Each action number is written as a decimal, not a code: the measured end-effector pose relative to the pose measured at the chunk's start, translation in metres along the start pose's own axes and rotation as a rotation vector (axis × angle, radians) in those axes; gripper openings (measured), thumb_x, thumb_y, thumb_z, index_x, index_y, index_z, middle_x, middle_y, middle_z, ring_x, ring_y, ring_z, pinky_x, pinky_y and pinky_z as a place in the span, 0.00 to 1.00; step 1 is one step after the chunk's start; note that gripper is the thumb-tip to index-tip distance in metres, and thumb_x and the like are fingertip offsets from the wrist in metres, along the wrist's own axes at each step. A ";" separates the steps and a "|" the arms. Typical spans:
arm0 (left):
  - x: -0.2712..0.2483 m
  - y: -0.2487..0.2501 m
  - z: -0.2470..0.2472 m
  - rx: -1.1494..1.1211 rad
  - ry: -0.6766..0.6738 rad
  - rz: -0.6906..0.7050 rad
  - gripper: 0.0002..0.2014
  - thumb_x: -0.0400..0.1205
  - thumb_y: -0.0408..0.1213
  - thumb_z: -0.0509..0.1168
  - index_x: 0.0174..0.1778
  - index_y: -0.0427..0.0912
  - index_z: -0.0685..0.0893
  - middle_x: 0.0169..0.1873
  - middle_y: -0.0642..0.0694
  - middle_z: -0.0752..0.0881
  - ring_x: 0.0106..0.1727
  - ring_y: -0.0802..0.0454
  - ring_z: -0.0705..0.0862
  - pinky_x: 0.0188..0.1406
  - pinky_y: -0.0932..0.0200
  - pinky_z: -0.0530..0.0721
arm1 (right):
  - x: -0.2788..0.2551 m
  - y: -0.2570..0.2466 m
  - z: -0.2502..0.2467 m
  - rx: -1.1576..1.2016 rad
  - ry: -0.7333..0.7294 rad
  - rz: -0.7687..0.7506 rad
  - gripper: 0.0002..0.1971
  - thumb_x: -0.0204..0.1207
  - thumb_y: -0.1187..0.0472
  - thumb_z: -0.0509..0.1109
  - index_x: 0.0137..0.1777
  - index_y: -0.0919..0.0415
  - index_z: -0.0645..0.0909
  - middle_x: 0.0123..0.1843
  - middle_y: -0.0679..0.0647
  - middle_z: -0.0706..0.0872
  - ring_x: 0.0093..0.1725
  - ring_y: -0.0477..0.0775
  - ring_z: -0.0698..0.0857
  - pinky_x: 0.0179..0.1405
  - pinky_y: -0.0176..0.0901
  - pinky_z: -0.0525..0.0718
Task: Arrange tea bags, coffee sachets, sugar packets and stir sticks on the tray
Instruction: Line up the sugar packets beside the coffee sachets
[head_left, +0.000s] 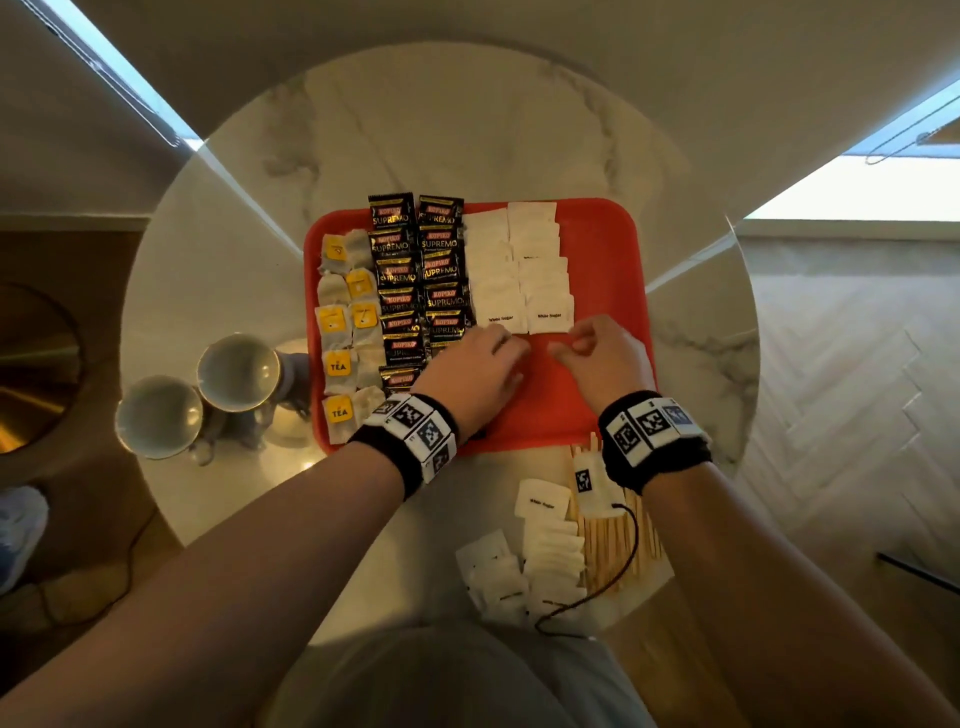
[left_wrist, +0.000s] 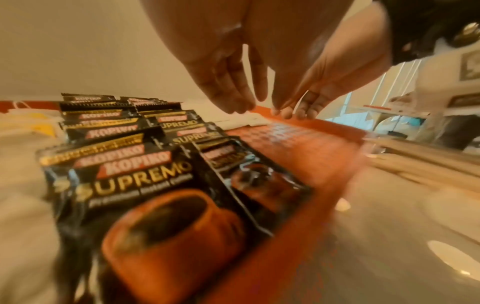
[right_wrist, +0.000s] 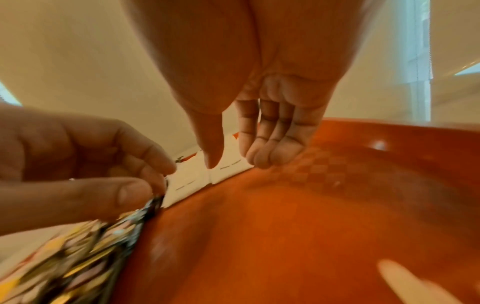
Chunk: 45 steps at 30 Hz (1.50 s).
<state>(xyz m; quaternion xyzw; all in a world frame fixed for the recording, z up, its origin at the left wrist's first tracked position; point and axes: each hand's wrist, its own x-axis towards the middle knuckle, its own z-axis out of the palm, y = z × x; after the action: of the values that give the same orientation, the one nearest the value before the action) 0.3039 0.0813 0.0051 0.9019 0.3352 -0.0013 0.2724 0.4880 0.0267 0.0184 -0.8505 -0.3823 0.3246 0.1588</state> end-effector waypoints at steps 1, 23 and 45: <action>-0.014 0.006 0.004 -0.035 -0.051 0.023 0.15 0.87 0.44 0.62 0.67 0.43 0.80 0.59 0.42 0.83 0.59 0.42 0.82 0.55 0.45 0.85 | -0.015 0.002 0.000 0.009 -0.059 -0.015 0.13 0.75 0.48 0.79 0.54 0.52 0.83 0.47 0.45 0.86 0.47 0.46 0.84 0.50 0.41 0.80; -0.146 0.042 0.053 -0.193 -0.535 -0.247 0.12 0.83 0.44 0.68 0.59 0.44 0.84 0.56 0.46 0.85 0.57 0.46 0.84 0.55 0.54 0.81 | -0.152 0.061 0.036 -0.577 -0.512 -0.334 0.14 0.86 0.56 0.65 0.69 0.52 0.81 0.66 0.51 0.83 0.70 0.57 0.74 0.71 0.51 0.74; -0.109 0.039 -0.013 -1.469 0.022 -0.721 0.08 0.89 0.39 0.61 0.60 0.41 0.79 0.53 0.38 0.87 0.52 0.42 0.91 0.48 0.41 0.92 | -0.121 -0.032 0.010 -0.002 -0.341 -0.357 0.09 0.85 0.59 0.70 0.61 0.50 0.86 0.55 0.49 0.80 0.57 0.50 0.81 0.59 0.46 0.80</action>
<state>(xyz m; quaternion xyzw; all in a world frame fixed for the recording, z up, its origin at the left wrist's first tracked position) 0.2403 -0.0026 0.0558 0.3302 0.5226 0.1402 0.7735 0.4036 -0.0433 0.0795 -0.7026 -0.5480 0.4300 0.1457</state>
